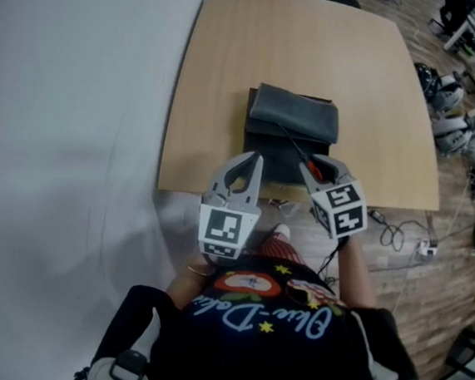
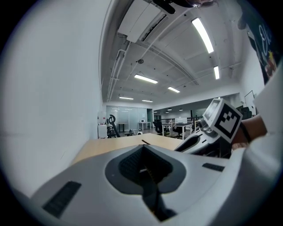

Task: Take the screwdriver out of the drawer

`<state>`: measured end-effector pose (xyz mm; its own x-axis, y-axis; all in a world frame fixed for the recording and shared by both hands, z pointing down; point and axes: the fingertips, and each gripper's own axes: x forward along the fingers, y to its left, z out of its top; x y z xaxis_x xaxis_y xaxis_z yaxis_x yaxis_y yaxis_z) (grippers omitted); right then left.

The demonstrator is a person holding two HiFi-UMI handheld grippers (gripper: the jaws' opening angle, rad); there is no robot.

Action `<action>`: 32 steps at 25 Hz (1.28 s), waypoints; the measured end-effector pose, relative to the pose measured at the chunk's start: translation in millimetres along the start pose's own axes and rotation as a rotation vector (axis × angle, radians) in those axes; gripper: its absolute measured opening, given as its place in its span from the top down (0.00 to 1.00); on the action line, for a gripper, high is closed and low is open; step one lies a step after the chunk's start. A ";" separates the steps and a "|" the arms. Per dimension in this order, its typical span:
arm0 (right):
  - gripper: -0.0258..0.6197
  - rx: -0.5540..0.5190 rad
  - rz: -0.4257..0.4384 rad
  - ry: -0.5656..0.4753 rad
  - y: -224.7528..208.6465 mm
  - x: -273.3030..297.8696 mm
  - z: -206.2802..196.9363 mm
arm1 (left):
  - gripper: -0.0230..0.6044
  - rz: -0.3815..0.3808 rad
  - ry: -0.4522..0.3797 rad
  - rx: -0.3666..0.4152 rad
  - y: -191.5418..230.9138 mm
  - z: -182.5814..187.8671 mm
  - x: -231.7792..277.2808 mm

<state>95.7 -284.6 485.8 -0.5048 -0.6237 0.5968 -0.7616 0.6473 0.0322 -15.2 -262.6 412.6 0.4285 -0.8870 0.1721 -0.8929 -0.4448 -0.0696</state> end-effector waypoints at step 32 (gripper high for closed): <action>0.82 0.067 -0.082 -0.317 1.7 -73.7 65.4 | 0.96 -0.096 -0.082 0.013 -22.4 33.8 3.4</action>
<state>105.0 -266.1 389.4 -0.5343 -0.7844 0.3150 -0.8245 0.5658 0.0103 11.0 -259.8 381.5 0.5221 -0.8472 0.0980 -0.8456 -0.5292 -0.0700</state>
